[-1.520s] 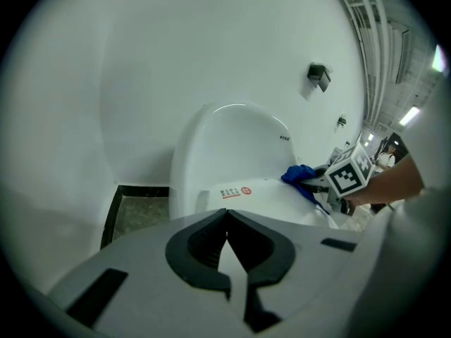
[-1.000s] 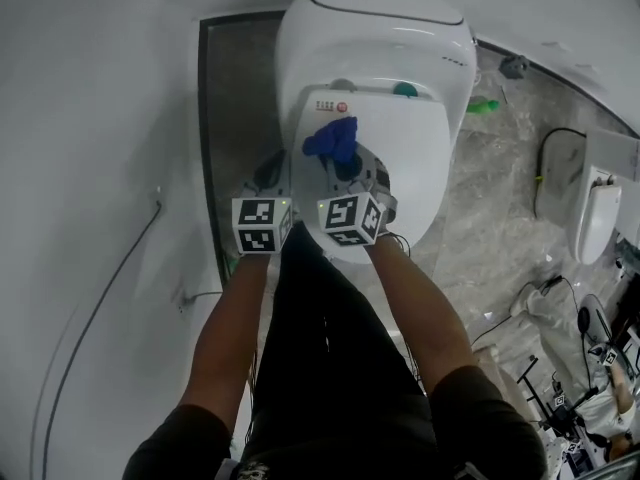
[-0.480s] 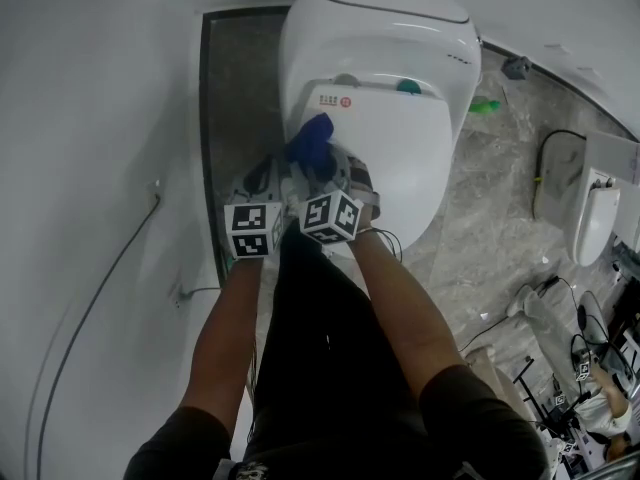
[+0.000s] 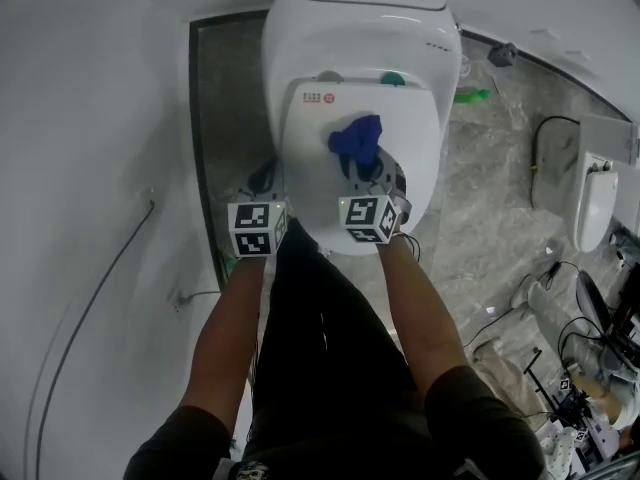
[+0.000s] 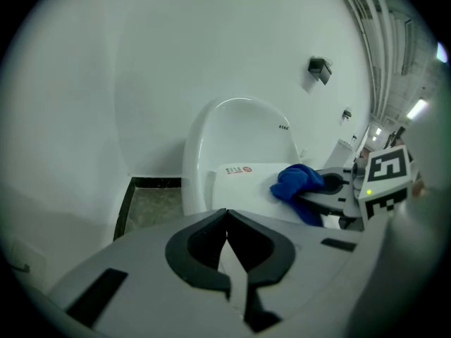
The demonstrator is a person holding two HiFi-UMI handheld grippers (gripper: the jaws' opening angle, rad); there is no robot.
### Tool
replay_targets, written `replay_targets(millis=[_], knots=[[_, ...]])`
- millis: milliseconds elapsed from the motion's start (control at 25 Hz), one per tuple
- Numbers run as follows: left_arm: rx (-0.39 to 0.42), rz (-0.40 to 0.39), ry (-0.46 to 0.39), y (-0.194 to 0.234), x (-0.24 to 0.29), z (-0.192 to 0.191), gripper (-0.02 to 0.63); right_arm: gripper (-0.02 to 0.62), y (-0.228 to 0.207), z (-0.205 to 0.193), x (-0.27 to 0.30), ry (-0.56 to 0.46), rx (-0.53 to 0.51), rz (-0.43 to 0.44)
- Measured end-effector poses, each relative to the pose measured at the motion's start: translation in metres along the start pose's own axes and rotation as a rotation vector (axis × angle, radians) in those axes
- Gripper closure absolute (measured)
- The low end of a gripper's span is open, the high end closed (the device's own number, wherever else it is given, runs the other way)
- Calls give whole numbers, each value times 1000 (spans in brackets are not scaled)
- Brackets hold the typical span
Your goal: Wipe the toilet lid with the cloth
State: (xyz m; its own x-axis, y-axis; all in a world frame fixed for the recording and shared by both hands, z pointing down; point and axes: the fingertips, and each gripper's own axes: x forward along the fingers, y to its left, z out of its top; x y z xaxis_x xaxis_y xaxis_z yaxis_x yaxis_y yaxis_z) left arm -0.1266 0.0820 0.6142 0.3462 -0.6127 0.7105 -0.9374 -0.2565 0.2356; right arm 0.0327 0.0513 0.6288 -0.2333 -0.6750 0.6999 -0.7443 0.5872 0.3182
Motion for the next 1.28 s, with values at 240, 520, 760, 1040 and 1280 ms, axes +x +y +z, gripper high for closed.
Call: replay_targets(millis=[240,520,760,1040,1280], knots=[[26,-25,3,-18,0,-6,595,523,-66,-55,-19,62,11,-131],[22,-36,-6,-29,-5,-12,594,524,-130,-130,-34,178,195,-248],[13,-36,-11,-30,-8,-20,594,523,-142,-147,-35,212,223,-230],[-10,-2,-34,-17,-24,-16,594,523,-73,-49,-64,-23,110,-95],[-45,2,-25,-13,-34,-29,594,523,41,2,-65,-80,98,94]])
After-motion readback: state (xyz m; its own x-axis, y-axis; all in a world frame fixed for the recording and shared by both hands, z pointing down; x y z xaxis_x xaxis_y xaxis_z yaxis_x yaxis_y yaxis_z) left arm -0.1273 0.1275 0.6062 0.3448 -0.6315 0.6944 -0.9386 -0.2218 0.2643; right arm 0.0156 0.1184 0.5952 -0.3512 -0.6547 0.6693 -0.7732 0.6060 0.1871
